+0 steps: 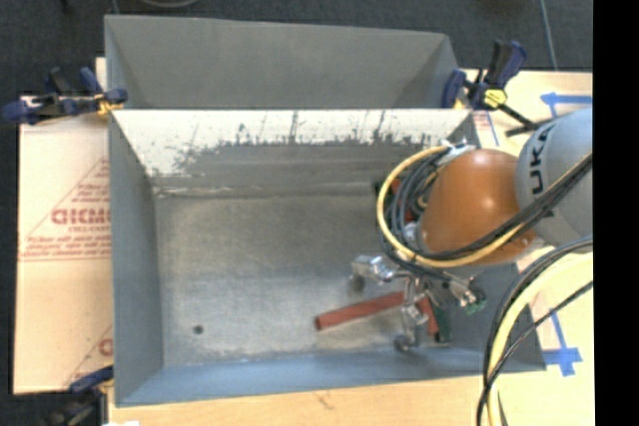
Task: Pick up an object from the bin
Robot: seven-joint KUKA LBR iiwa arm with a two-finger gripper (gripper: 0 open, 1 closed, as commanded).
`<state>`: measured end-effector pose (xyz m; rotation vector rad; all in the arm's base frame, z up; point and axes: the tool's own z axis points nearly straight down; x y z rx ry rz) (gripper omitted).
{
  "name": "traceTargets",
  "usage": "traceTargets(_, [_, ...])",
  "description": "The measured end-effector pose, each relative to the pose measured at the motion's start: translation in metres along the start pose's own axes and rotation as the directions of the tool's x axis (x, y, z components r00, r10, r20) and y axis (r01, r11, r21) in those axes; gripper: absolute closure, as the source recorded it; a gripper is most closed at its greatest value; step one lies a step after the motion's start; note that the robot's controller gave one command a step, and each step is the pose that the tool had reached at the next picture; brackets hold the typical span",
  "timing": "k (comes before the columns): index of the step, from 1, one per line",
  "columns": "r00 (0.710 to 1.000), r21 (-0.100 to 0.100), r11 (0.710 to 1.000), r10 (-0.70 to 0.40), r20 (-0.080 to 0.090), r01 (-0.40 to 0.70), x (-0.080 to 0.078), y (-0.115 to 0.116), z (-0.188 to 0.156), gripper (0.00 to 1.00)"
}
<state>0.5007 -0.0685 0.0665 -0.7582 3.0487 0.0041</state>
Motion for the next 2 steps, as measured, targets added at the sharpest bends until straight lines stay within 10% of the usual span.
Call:
traceTargets(1, [1.0, 0.004, 1.0, -0.001, 0.004, 0.001, -0.001, -0.001, -0.004, 1.0])
traceTargets(2, [1.0, 0.009, 1.0, -0.009, 0.01, 0.009, -0.038, 0.027, -0.156, 1.0])
